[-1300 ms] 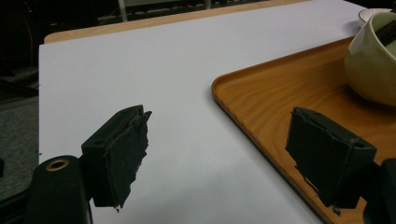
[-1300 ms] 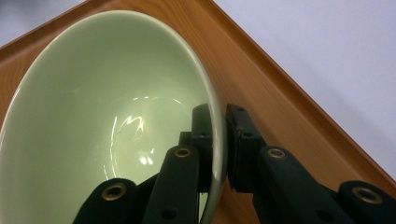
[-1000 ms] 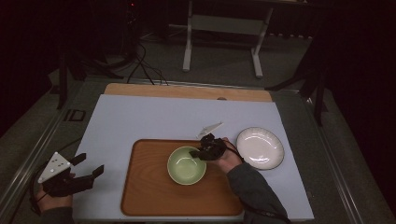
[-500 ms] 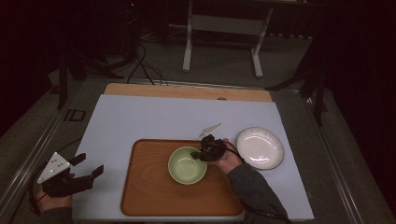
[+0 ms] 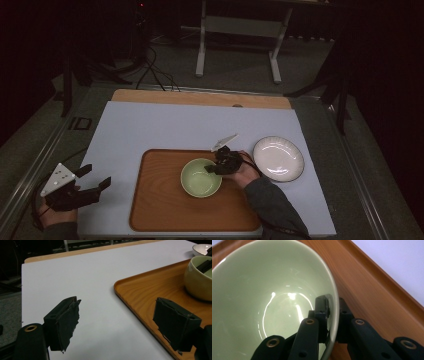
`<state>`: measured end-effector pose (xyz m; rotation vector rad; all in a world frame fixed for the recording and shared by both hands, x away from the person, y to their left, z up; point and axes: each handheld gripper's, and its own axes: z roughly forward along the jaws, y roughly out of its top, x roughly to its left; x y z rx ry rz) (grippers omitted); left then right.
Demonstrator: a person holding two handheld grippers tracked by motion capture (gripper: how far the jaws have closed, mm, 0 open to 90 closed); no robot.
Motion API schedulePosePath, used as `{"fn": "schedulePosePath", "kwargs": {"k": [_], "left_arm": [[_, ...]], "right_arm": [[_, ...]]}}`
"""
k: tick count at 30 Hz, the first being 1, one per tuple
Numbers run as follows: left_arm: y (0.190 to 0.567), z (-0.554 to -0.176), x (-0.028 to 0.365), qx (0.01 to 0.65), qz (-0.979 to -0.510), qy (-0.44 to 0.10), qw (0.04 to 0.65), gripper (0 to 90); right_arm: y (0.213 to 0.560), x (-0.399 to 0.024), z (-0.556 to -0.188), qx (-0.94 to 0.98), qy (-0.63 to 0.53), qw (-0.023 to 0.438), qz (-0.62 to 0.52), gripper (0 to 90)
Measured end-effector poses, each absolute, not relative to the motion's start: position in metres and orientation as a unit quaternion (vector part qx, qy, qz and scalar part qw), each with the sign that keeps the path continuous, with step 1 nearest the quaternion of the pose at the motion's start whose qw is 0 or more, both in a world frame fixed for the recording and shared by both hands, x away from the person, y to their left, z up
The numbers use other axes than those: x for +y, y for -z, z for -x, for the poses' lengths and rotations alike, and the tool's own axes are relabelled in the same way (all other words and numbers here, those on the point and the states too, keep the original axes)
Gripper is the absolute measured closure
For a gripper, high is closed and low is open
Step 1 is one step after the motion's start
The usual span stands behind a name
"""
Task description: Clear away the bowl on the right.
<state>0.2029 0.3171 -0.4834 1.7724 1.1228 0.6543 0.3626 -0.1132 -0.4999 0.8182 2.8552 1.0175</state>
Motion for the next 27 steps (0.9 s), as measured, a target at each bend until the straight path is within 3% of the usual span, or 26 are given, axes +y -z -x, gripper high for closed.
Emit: {"fn": "schedulePosePath", "kwargs": {"k": [7, 10, 16, 27], "left_arm": [[0.484, -0.203, 0.317, 0.455, -0.719, -0.265, 0.454, 20.2], [0.484, -0.203, 0.317, 0.455, -0.719, -0.265, 0.454, 20.2], [0.484, -0.203, 0.317, 0.456, -0.718, -0.265, 0.454, 20.2], [0.484, -0.203, 0.317, 0.456, -0.719, -0.266, 0.453, 20.2]], "right_arm": [[0.504, -0.115, -0.363, 0.909, -0.322, 0.000, -0.265, 80.7], [0.504, -0.116, -0.364, 0.908, -0.324, 0.006, -0.267, 71.2], [0.505, -0.120, -0.363, 0.904, -0.331, 0.009, -0.271, 62.4], [0.491, -0.127, -0.361, 0.895, -0.350, 0.015, -0.275, 53.3]]}}
